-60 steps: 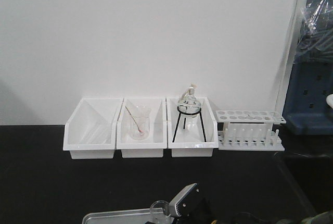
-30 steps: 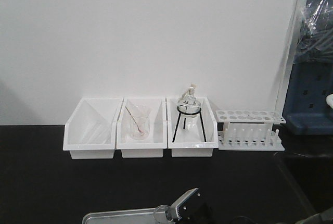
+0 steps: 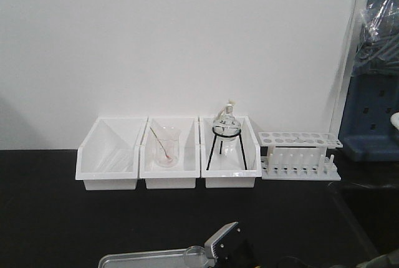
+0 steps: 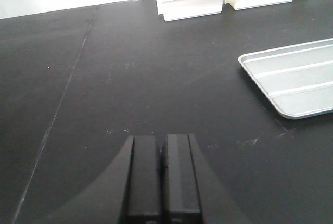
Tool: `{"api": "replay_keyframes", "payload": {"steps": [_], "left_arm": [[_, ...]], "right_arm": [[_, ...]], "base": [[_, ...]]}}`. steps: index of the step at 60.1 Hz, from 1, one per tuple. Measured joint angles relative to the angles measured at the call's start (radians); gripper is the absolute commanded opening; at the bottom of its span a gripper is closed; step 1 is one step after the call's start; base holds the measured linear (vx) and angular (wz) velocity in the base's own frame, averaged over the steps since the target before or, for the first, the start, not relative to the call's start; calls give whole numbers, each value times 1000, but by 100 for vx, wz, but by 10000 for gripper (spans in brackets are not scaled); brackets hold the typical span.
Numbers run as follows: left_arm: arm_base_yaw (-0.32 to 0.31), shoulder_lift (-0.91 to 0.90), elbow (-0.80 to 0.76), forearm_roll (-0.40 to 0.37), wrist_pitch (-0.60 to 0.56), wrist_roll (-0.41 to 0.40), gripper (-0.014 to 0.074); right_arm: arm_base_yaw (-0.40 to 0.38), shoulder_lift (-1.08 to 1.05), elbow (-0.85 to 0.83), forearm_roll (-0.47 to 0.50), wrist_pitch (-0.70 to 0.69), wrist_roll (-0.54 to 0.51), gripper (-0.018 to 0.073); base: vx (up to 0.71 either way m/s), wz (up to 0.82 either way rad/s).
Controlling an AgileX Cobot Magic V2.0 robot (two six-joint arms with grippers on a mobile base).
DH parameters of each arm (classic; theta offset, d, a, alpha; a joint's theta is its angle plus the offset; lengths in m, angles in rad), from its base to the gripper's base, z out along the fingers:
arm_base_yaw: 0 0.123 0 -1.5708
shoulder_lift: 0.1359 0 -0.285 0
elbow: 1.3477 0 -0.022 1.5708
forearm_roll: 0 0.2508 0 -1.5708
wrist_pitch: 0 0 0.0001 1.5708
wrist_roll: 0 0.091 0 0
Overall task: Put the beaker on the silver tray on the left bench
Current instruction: 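Open the right gripper and lift it away from the beaker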
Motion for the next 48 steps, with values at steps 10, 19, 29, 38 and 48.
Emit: {"api": "replay_keyframes", "payload": {"steps": [10,19,29,38,48], "left_arm": [[0,0,0,0,0,0,1],[0,0,0,0,0,0,1],[0,0,0,0,0,0,1],[0,0,0,0,0,0,1],[0,0,0,0,0,0,1]], "right_arm": [[0,-111,1,-1,10,5,648],[0,-288,27,-3,85,107,502],[0,-712,123,-103,420,287,-18],[0,-989,175,-192,691,300,-15],[0,-1165,188,-216,936,300,-14]], "base": [[0,0],[0,0],[0,0],[0,0],[0,0]]}}
